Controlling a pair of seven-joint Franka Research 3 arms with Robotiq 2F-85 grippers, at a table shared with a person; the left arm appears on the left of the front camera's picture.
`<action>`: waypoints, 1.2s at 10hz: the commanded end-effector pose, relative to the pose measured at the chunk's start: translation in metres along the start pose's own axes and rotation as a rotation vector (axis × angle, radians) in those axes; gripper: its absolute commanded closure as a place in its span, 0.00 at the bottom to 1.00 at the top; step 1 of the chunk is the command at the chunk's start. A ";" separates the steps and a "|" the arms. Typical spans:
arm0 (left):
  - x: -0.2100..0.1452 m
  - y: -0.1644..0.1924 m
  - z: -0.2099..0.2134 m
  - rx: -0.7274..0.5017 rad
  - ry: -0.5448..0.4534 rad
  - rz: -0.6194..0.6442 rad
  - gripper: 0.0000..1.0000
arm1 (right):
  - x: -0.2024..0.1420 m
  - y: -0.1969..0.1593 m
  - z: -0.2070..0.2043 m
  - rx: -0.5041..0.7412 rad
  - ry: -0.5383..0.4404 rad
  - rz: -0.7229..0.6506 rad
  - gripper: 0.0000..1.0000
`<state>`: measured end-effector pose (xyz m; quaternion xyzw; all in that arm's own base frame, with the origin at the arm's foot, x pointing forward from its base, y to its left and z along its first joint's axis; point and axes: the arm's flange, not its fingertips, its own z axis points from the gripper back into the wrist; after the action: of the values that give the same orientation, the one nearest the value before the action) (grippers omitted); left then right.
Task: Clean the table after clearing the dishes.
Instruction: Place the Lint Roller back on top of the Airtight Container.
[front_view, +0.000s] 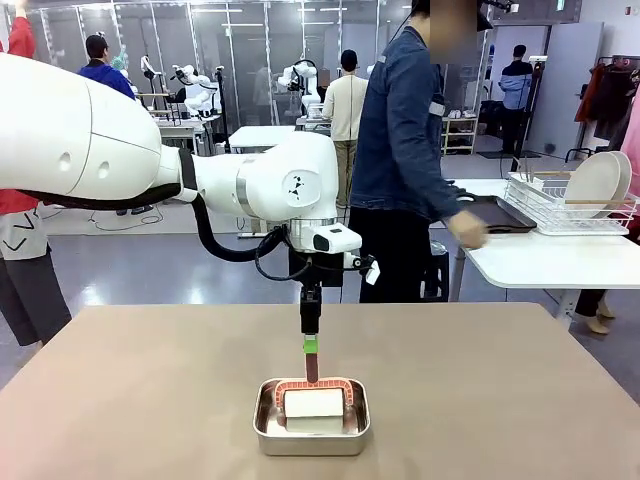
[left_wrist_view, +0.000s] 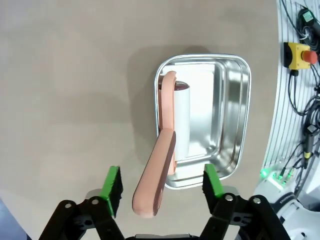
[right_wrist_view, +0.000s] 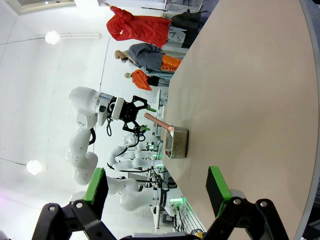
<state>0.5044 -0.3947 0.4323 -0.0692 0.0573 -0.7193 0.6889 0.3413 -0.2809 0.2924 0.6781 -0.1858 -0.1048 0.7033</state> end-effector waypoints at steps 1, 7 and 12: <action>-0.008 -0.005 0.005 -0.021 -0.008 -0.017 0.01 | -0.002 0.003 0.000 -0.011 0.004 -0.003 0.00; -0.002 0.000 0.003 -0.002 -0.005 0.006 0.00 | -0.002 0.003 0.000 -0.011 0.004 -0.003 0.00; -0.002 0.000 0.003 -0.002 -0.005 0.006 0.00 | -0.002 0.003 0.000 -0.011 0.004 -0.003 0.00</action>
<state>0.5052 -0.3931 0.4334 -0.0744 0.0567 -0.7167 0.6911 0.3412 -0.2810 0.2925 0.6781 -0.1859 -0.1048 0.7033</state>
